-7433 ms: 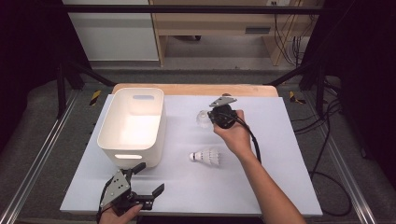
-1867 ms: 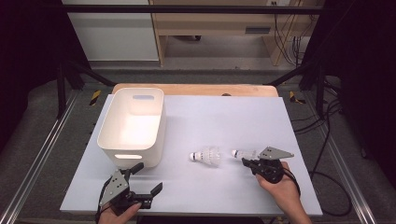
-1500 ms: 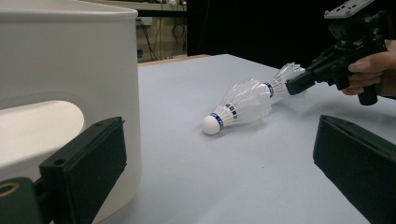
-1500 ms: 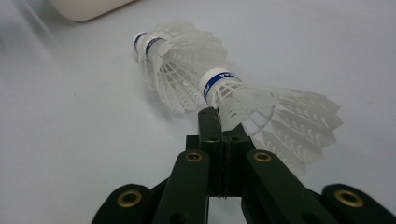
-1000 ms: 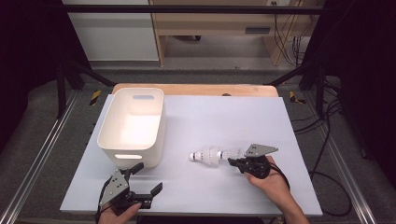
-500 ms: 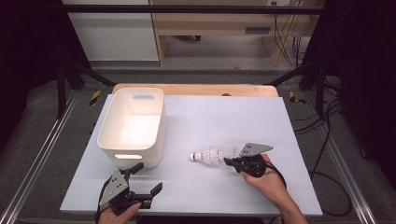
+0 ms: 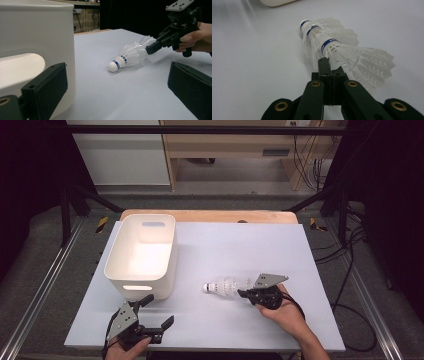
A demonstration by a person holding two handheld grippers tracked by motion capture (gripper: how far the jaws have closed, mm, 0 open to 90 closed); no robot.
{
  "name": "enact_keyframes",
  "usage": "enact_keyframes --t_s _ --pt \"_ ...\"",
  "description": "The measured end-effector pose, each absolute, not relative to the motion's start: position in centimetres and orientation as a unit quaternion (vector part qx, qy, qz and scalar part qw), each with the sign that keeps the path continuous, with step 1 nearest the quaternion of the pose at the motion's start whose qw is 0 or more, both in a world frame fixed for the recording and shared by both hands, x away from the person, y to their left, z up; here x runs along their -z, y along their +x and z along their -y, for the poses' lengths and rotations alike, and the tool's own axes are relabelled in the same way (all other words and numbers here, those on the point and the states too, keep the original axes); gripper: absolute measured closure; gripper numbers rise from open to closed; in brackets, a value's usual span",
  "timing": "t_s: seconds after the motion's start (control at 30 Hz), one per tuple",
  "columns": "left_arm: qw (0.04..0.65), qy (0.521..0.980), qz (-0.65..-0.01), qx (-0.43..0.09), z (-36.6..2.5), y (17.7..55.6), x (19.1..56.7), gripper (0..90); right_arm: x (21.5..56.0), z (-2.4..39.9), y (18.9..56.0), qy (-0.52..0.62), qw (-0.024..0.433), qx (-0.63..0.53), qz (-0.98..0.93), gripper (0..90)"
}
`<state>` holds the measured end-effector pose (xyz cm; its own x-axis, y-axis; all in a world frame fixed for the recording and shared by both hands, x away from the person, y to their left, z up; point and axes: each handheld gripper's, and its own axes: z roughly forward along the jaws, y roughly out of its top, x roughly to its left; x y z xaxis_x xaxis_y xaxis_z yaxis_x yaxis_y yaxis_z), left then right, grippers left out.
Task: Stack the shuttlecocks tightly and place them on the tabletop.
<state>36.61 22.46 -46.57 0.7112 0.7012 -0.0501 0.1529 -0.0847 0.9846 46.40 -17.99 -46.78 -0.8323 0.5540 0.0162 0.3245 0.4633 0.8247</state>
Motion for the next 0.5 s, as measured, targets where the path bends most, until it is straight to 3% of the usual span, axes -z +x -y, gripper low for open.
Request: enact_keyframes --t_s 0.5 --pt "0.603 0.702 -0.304 -0.227 -22.4 36.58 46.58 2.8 46.98 17.36 46.8 0.252 0.133 -0.448 -0.847 89.8"
